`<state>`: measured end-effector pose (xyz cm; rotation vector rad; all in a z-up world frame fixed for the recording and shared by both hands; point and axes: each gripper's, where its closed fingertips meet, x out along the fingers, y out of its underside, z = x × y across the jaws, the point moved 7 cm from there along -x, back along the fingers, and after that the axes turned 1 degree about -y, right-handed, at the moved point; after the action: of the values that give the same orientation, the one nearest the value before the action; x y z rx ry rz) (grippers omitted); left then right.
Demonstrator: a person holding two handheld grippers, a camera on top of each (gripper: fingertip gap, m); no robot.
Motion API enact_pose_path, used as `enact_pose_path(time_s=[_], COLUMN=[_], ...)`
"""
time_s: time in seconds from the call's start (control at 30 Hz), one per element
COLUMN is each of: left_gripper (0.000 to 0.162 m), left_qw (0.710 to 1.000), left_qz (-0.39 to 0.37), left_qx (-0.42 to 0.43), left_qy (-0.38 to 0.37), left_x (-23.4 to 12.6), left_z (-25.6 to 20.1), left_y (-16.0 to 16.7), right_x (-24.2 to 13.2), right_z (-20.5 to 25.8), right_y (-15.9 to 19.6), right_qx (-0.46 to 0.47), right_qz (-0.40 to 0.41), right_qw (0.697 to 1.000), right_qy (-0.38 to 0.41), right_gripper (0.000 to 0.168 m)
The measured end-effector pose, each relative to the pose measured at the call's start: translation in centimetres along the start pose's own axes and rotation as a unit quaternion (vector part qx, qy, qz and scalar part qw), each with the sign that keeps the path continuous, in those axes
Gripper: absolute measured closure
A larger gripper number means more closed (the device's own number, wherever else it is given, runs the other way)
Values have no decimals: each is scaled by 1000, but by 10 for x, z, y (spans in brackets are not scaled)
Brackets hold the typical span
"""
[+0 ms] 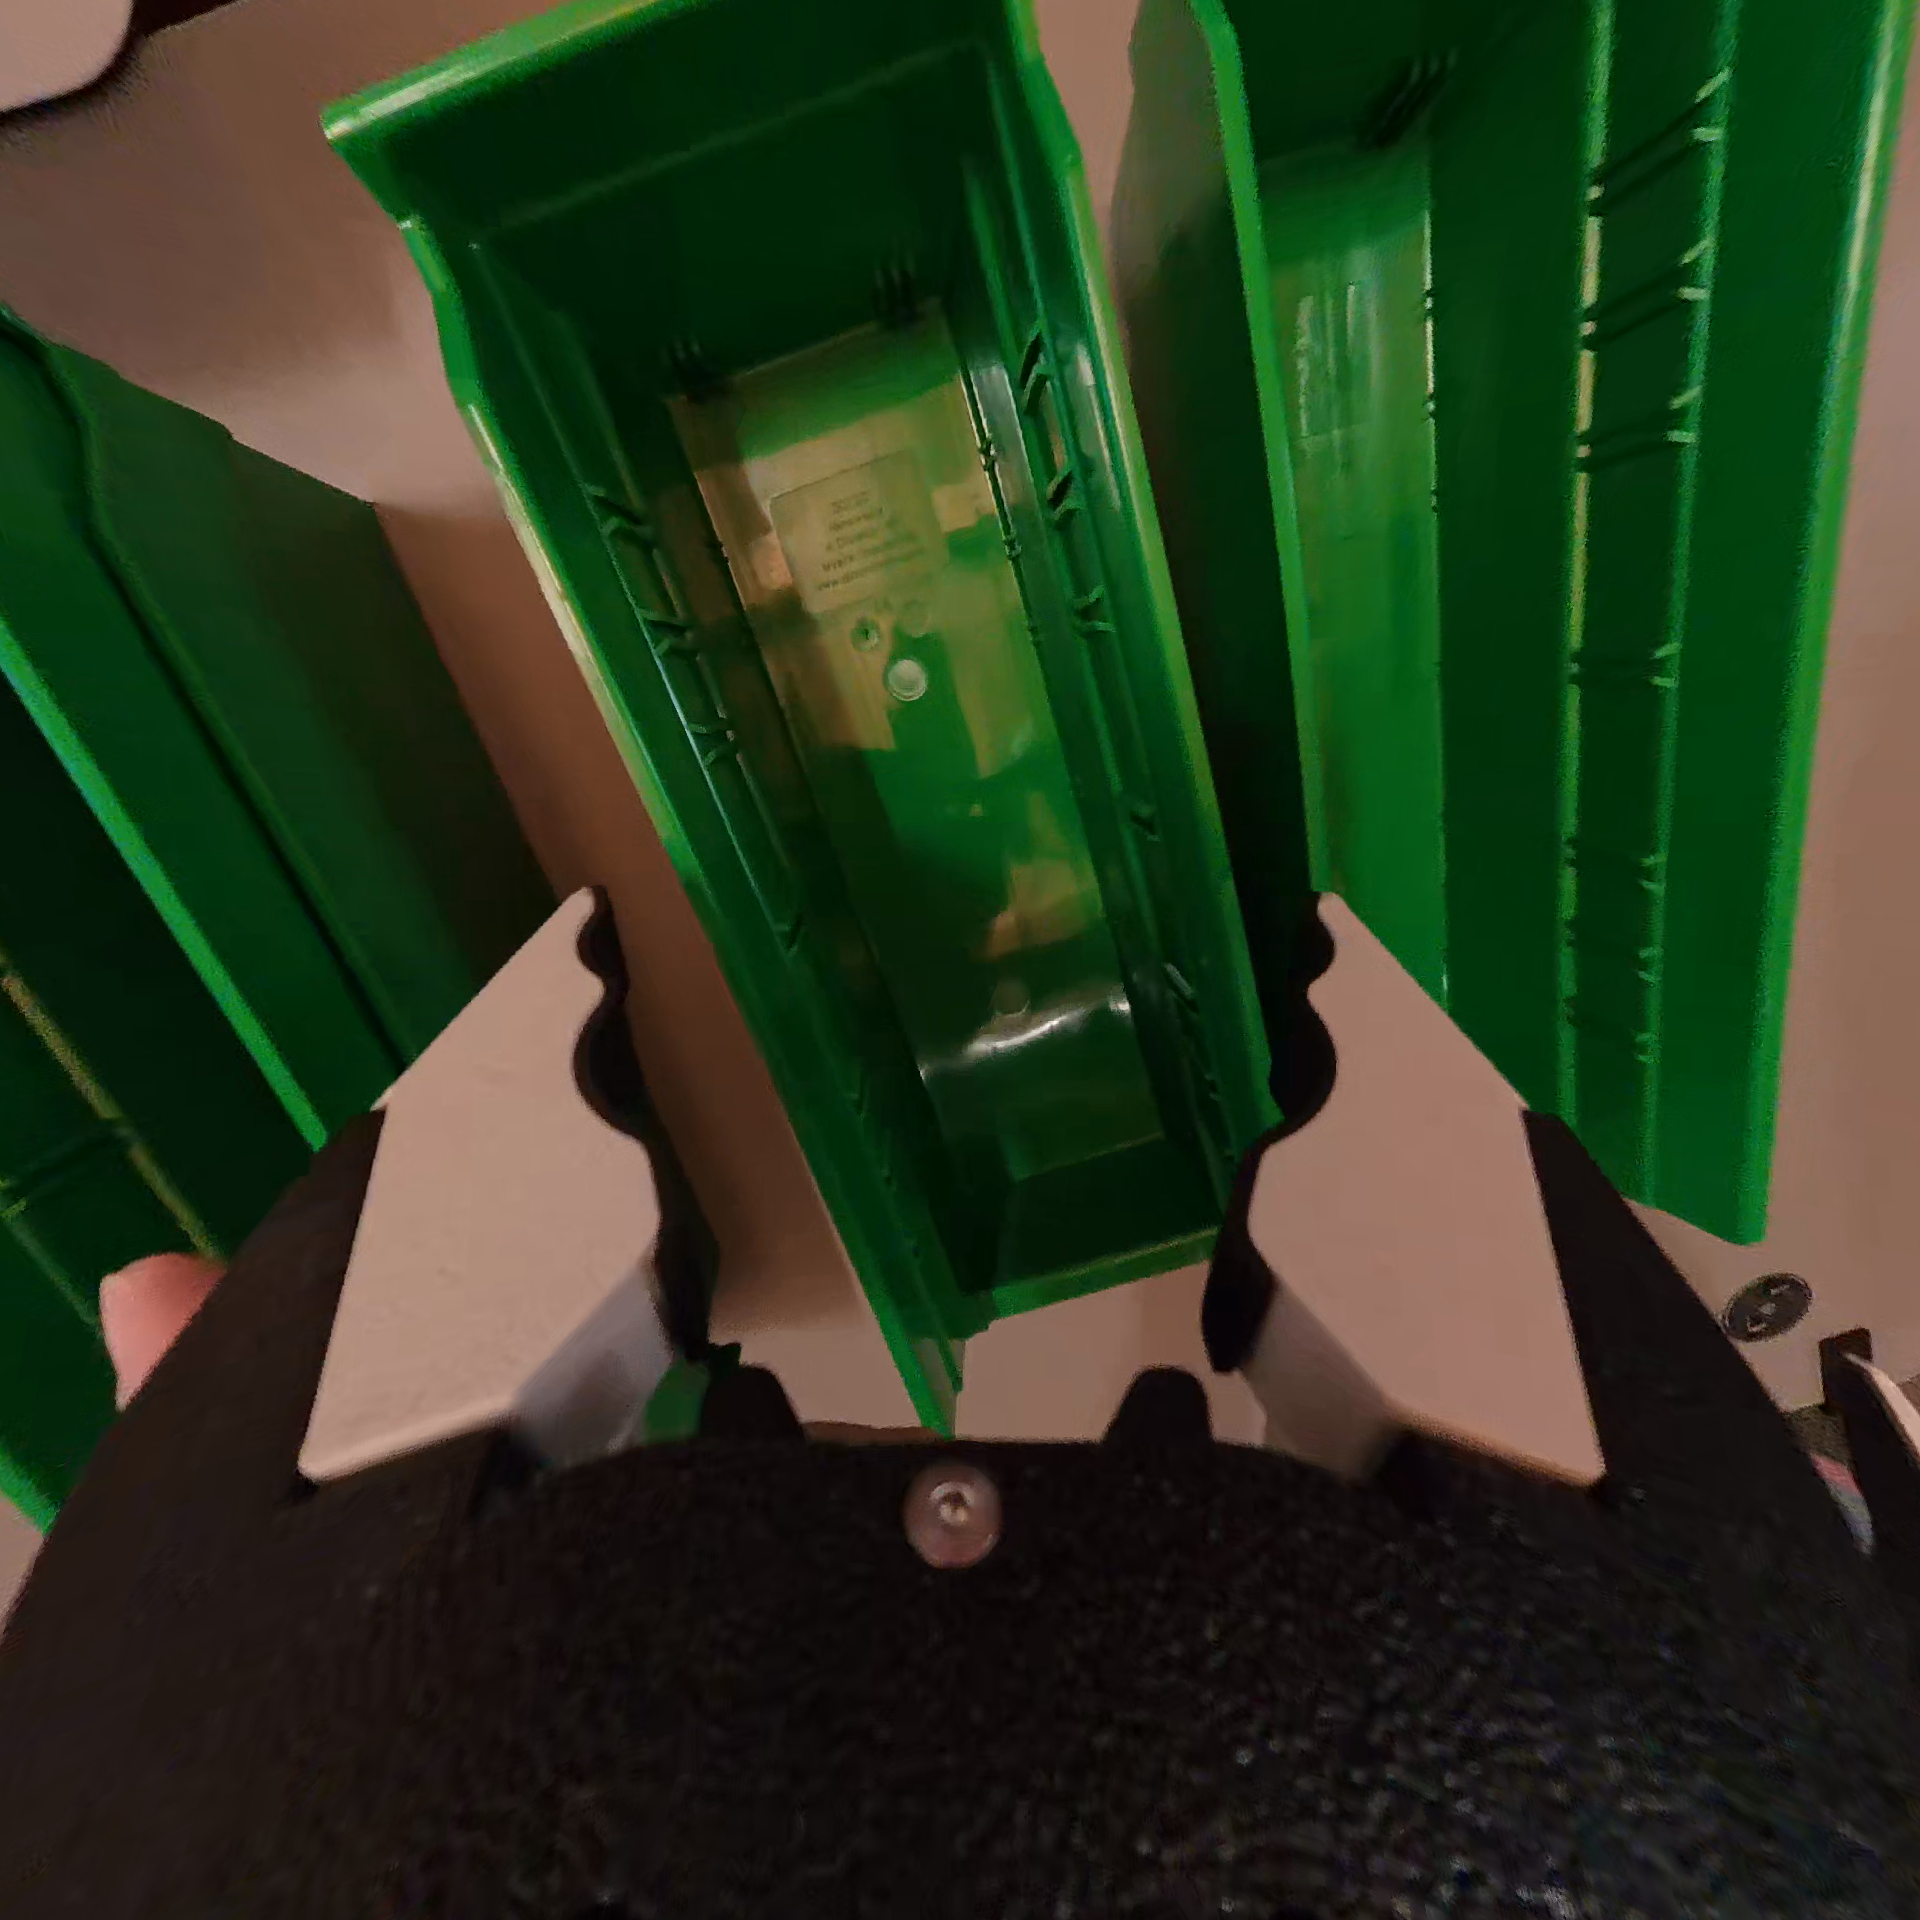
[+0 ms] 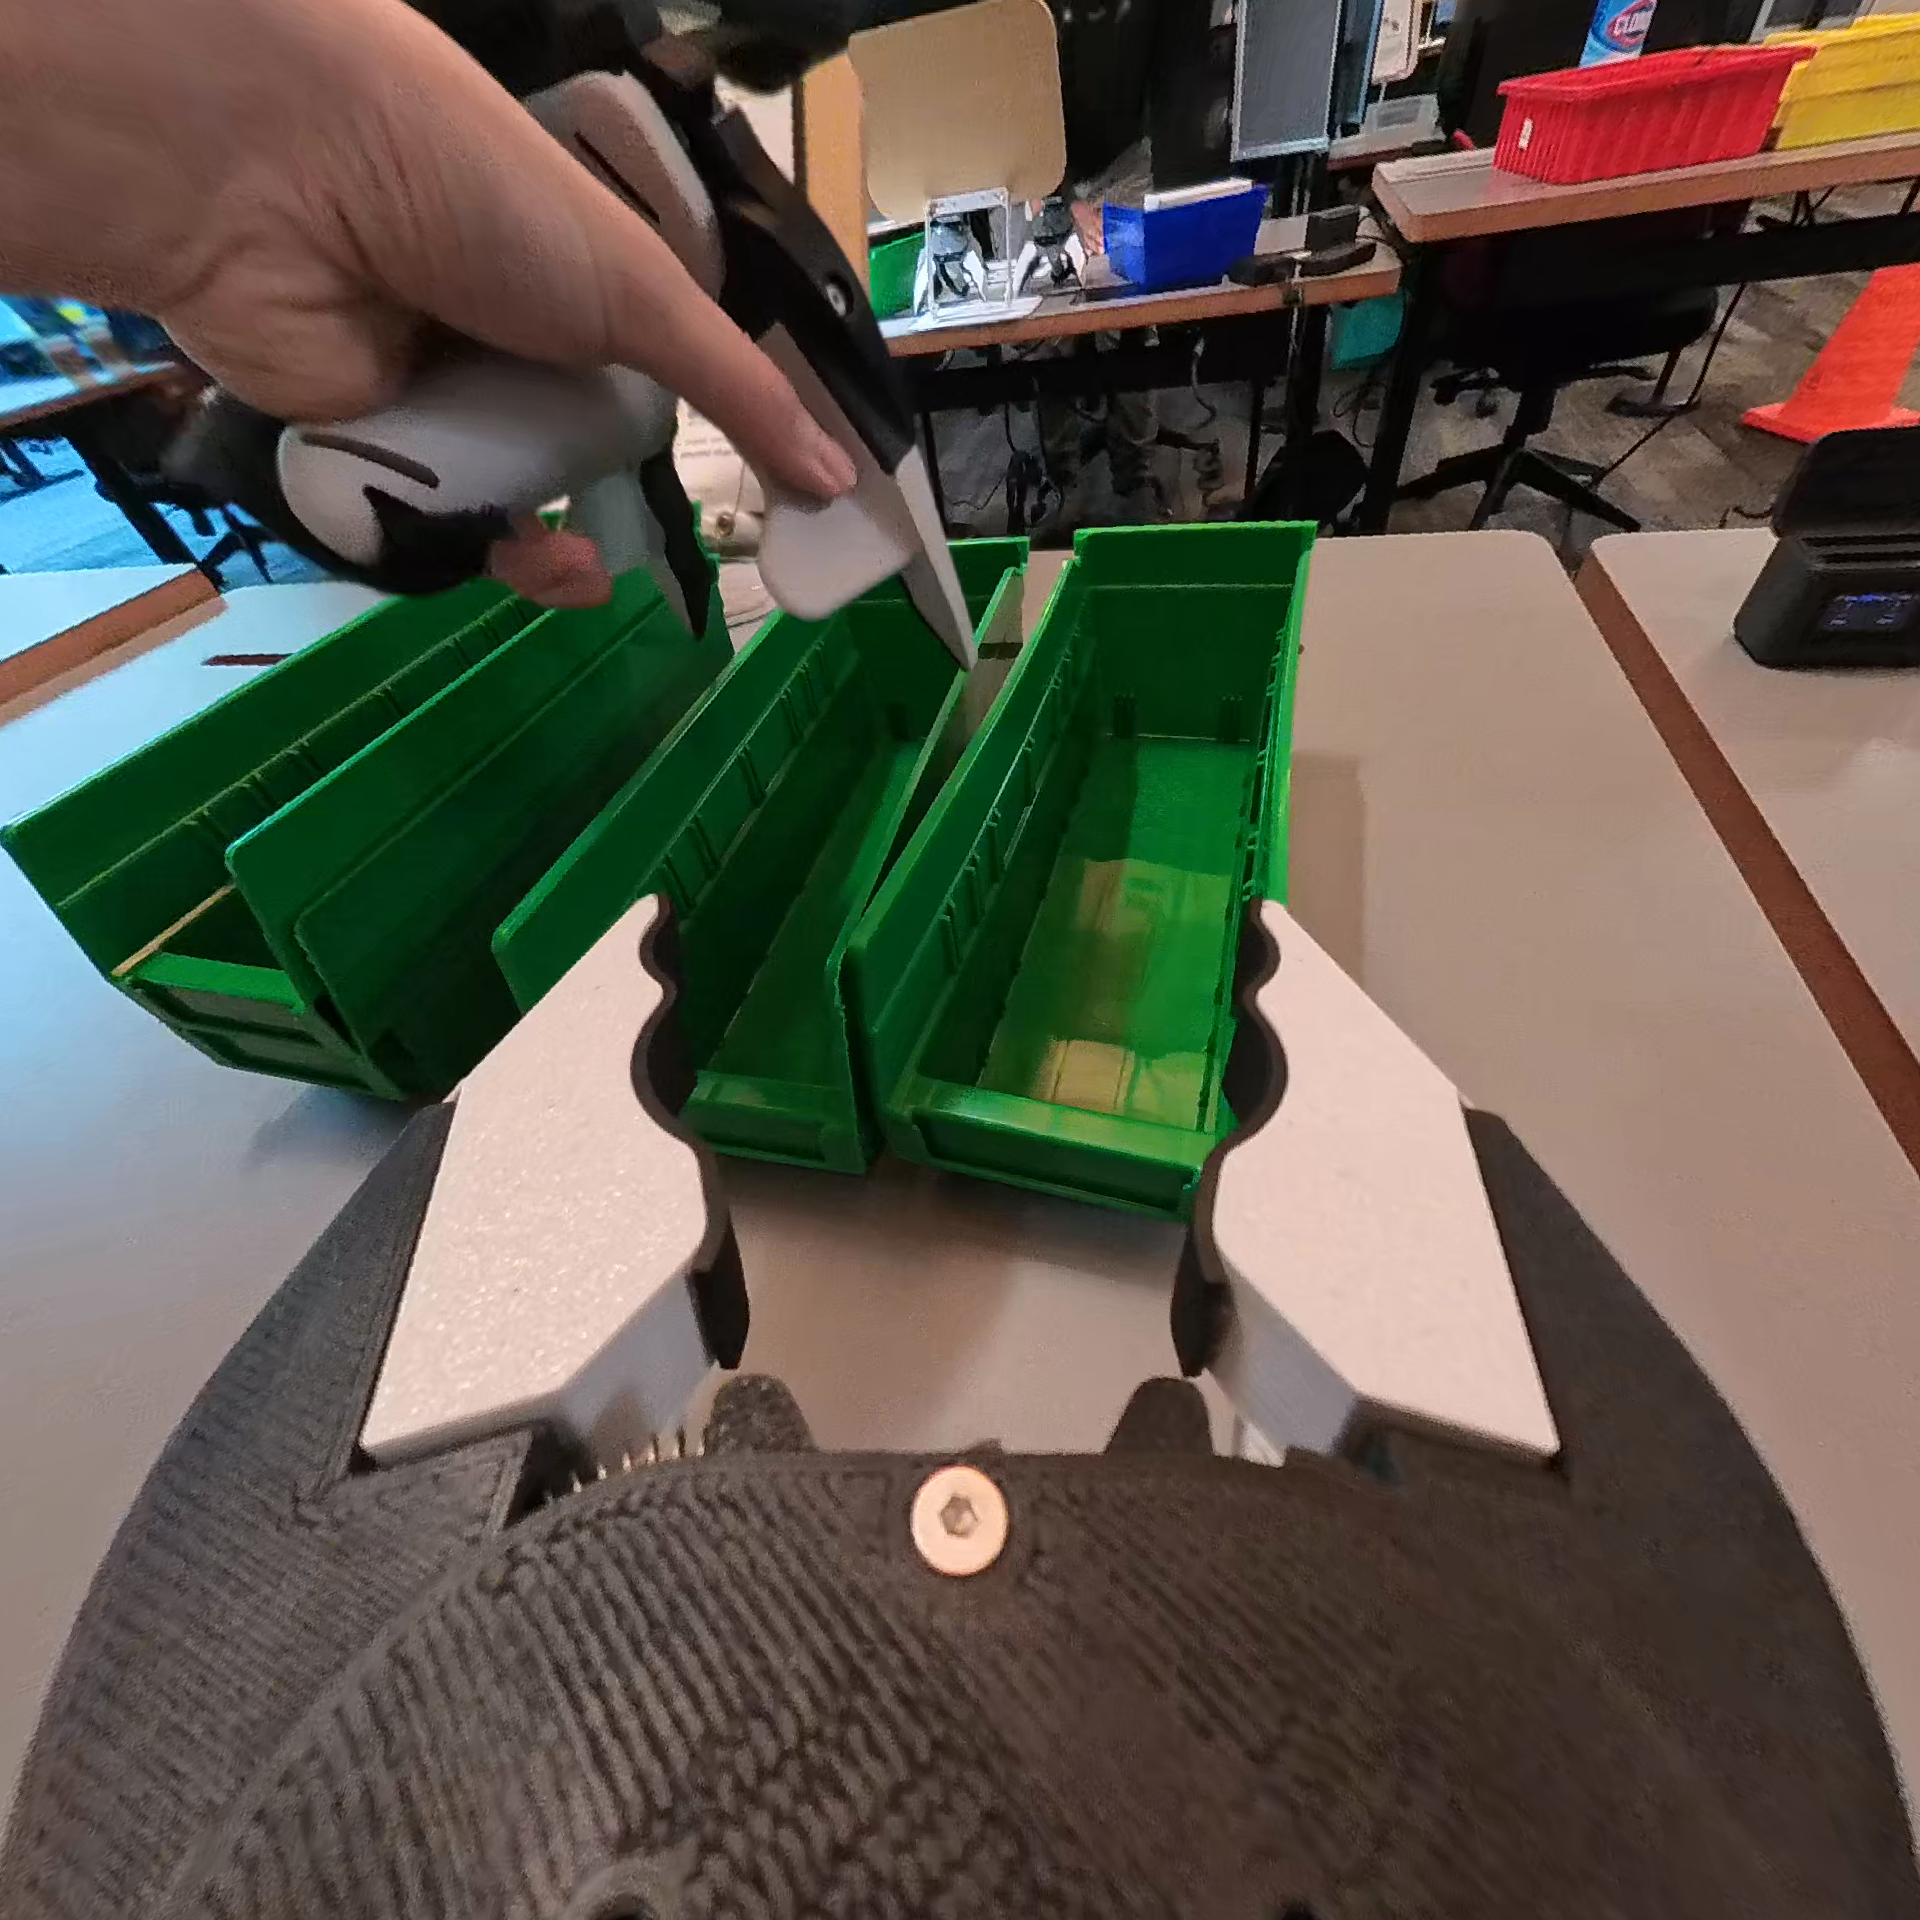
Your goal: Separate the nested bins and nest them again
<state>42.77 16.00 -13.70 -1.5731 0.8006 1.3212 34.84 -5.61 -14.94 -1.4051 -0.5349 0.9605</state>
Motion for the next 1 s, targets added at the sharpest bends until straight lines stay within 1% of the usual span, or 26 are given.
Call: enact_pose_path(time_s=[0.17, 0.3, 0.57, 0.73, 0.9, 1.0], left_gripper=[40, 38, 31, 31, 33, 31], left_qw=[1000, 999, 999, 999, 998, 998], left_qz=[17, 17, 10, 23, 46, 45], left_qx=[-25, -28, -20, -25, 2, 4], left_qy=[5, 6, -28, -16, -48, -48], left_x=[20, 29, 37, 45, 41, 41], left_z=[3, 1, -2, -1, 17, 22], left_y=[3, 4, 3, 6, 5, 5], right_x=[0, 1, 1, 2, 2, 3], right_z=[-2, -3, -3, -2, -4, -4], right_y=[1, 2, 3, 3, 5, 5], right_qx=[3, 6, 8, 5, 11, 13], right_qz=[0, 2, 4, 8, 8, 10], right_qw=[1000, 1000, 1000, 1000, 1000, 1000], right_qy=[0, -1, -4, -7, -8, -10], right_gripper=[64, 64, 65, 65, 67, 67])
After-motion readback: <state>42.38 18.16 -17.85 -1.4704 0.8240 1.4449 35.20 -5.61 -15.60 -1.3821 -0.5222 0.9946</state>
